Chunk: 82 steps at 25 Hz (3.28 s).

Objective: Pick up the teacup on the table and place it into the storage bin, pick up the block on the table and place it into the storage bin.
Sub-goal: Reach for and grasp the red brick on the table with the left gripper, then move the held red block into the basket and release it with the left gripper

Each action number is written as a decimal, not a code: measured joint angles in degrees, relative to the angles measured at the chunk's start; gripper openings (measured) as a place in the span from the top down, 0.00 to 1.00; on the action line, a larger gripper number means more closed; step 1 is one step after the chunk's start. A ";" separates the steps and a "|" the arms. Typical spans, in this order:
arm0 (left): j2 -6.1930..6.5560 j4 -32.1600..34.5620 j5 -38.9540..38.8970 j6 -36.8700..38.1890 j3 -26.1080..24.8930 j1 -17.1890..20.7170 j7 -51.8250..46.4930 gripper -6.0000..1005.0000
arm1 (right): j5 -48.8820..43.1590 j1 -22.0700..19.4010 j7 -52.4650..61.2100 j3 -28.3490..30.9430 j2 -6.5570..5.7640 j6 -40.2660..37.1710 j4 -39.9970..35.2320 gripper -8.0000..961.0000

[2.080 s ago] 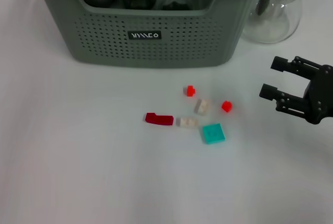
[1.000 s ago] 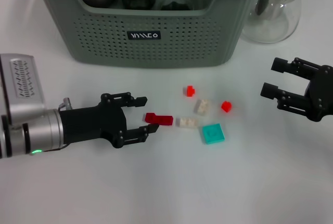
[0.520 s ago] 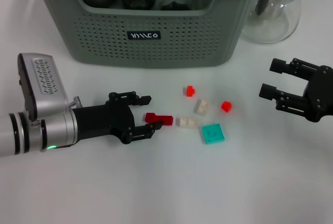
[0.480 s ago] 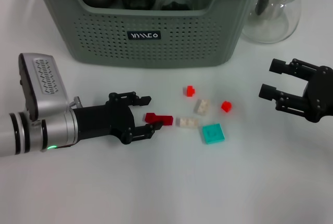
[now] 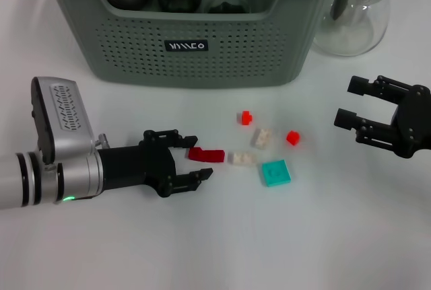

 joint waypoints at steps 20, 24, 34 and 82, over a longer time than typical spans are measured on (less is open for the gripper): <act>-0.18 -0.35 -0.34 -1.53 0.60 -0.18 0.06 0.47 | 0.00 -0.37 0.00 0.03 0.00 -0.01 0.00 0.20; -0.15 -0.75 -0.34 -1.92 0.60 -0.23 -0.04 0.51 | 0.00 -0.43 0.00 0.04 0.00 -0.01 -0.01 0.20; 0.04 1.64 0.18 0.59 0.56 0.00 -3.59 0.82 | 0.00 -0.50 0.00 0.45 0.00 -0.18 -0.01 0.20; 11.09 30.50 -1.90 -11.07 16.12 -23.37 -72.61 0.82 | 0.01 -0.48 -0.39 0.01 0.19 -0.03 0.00 0.20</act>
